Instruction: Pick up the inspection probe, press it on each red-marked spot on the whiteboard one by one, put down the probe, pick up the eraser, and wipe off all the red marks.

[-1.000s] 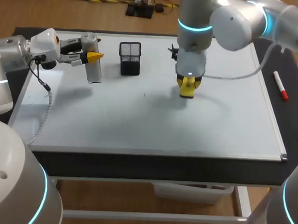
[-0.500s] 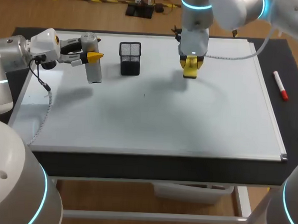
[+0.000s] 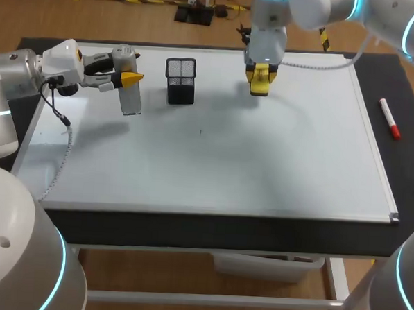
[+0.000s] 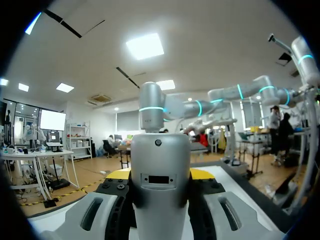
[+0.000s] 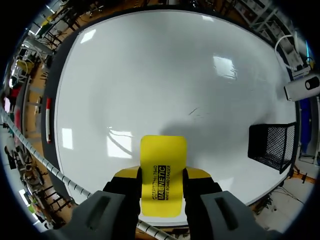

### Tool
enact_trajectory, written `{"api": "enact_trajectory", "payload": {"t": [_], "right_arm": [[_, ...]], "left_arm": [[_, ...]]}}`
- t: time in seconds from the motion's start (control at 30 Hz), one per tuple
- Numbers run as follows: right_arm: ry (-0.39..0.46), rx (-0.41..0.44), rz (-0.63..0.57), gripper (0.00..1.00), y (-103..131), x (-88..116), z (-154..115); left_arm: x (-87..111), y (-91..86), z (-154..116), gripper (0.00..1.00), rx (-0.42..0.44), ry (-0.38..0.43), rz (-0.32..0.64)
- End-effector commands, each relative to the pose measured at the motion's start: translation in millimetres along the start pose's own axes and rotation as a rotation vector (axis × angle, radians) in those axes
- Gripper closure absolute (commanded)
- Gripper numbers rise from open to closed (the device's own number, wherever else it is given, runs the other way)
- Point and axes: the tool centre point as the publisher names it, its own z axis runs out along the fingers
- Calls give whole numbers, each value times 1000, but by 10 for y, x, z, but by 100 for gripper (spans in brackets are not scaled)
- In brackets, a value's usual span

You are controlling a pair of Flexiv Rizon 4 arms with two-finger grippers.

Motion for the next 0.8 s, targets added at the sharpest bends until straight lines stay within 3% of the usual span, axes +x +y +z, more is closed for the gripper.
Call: {"api": "enact_trajectory", "payload": {"t": [0.03, 0.47, 0.8], "right_arm": [[10, -55, -13, 100, -223, -85, 68], [-12, -73, -58, 100, -450, -304, 173], [-22, -79, -71, 100, -468, -419, 211]], "left_arm": [[2, -7, 1, 100, 0, -1, 1], [2, -7, 1, 100, 0, -1, 1], [2, -7, 1, 100, 0, -1, 1]]}}
